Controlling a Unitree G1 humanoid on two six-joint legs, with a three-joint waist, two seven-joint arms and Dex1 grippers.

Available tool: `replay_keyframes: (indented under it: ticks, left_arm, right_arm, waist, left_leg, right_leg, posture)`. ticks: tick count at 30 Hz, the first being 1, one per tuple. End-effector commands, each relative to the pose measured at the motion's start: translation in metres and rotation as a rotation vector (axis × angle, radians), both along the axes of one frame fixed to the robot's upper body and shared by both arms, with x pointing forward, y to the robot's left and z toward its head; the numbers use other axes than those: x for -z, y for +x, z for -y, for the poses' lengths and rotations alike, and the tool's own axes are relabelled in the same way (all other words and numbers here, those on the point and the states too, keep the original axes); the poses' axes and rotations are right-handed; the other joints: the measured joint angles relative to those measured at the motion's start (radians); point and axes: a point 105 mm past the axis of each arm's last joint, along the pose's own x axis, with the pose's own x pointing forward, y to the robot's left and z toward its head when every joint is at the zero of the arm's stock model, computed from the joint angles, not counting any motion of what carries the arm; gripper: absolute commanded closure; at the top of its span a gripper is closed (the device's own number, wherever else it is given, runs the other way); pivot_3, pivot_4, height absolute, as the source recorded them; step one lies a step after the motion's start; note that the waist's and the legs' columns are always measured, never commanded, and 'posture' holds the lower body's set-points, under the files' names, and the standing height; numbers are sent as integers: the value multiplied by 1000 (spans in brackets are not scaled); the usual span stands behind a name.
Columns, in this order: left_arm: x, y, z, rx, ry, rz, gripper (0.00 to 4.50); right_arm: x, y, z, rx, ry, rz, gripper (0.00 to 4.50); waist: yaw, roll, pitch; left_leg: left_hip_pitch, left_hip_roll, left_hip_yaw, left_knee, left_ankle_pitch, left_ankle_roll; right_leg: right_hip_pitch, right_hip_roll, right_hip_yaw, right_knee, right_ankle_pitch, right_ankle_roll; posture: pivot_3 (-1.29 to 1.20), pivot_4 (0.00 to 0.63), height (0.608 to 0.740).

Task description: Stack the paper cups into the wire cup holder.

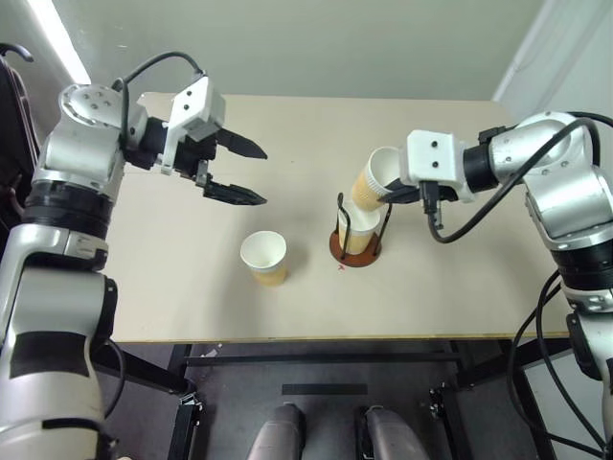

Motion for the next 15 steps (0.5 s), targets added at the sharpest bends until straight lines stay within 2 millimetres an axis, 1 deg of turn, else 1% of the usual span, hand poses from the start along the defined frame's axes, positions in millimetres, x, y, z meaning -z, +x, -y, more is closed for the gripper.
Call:
replay_keyframes:
  ticks: [1, 9, 15]
  left_arm:
    - [-11, -6, 2, 39, -6, 25, 0]
    - [-12, -6, 3, 42, -8, 27, 0]
    - [-12, -6, 3, 43, -7, 29, 0]
  right_arm:
    - [-3, -6, -6, -31, -5, 26, 4472]
    - [18, -4, -7, -35, -38, -18, 4472]
    - [26, -1, -8, -38, -64, -14, 4472]
  waist:
    - [0, 0, 0]
    - [0, 0, 0]
    - [0, 0, 0]
  left_leg:
    - [0, 0, 0, 0, 0, 0]
    - [0, 0, 0, 1, 0, 0]
    - [0, 0, -1, 1, 0, 0]
  right_leg:
    - [0, 0, 0, 0, 0, 0]
    - [0, 0, 0, 0, 0, -1]
    - [0, 0, 0, 0, 0, 0]
  posture:
    - [0, 150, 740]
    - [0, 150, 740]
    - [0, 150, 740]
